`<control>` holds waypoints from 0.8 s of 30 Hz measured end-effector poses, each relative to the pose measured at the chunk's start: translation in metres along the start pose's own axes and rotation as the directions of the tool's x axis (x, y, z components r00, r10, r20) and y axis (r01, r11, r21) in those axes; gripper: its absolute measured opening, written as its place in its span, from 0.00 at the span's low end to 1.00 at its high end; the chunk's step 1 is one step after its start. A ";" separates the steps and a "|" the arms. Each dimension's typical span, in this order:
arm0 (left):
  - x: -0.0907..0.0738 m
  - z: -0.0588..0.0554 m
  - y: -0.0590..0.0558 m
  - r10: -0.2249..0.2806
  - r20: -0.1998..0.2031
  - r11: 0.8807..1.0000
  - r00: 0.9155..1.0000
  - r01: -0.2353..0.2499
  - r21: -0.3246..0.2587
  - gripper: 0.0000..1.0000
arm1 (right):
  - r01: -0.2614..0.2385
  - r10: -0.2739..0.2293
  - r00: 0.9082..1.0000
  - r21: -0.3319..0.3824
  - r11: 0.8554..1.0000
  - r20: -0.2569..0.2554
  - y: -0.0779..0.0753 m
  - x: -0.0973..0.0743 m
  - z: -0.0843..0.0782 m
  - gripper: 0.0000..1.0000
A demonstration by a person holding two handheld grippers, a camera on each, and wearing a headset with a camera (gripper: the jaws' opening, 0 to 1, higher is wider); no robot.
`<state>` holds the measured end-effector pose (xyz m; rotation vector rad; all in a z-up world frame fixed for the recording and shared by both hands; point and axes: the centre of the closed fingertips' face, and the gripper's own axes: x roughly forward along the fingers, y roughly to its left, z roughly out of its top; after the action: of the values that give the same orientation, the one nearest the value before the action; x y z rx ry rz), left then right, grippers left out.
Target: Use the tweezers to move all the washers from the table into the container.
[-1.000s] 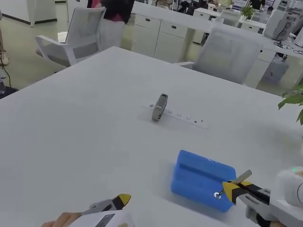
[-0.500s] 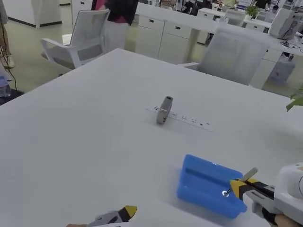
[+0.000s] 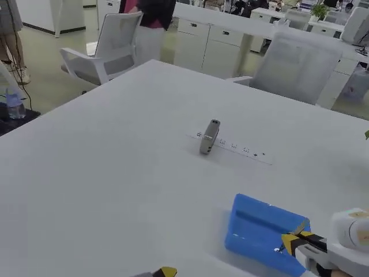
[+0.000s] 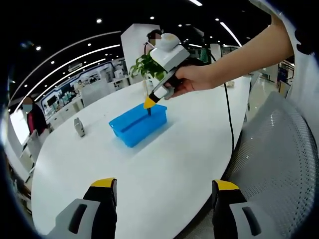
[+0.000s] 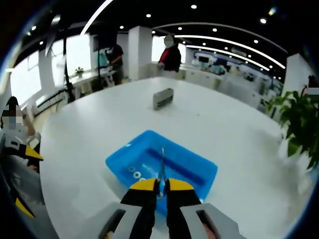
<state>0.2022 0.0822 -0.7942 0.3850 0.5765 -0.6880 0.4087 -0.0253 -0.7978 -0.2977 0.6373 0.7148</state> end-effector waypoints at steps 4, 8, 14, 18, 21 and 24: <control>0.001 -0.002 -0.002 -0.010 -0.014 1.000 1.000 0.010 -0.001 0.75 | -0.010 0.010 1.000 0.003 1.000 -0.026 -0.004 0.008 -0.008 0.03; 0.000 -0.002 0.000 -0.002 -0.012 1.000 1.000 0.002 0.003 0.74 | -0.014 0.014 0.999 0.015 1.000 -0.044 -0.006 0.014 -0.013 0.03; -0.003 0.003 0.006 0.022 0.016 1.000 1.000 -0.022 -0.011 0.69 | -0.018 0.018 0.998 -0.002 1.000 -0.057 -0.001 0.014 -0.014 0.03; -0.004 0.007 0.005 0.018 0.035 1.000 0.999 -0.017 -0.022 0.69 | -0.014 0.016 0.998 0.031 0.999 -0.062 0.000 0.014 -0.015 0.04; -0.007 0.013 0.012 0.042 0.062 0.998 0.997 -0.039 -0.046 0.69 | -0.017 0.019 0.998 0.041 0.999 -0.057 -0.001 0.013 -0.016 0.04; -0.010 0.018 0.020 0.064 0.086 0.995 0.994 -0.056 -0.085 0.68 | -0.010 0.012 0.999 0.064 0.998 -0.031 -0.004 0.008 -0.011 0.04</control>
<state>0.2156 0.0921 -0.7712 0.2918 0.5058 -0.6182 0.4111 -0.0287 -0.8108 -0.2469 0.6911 0.7003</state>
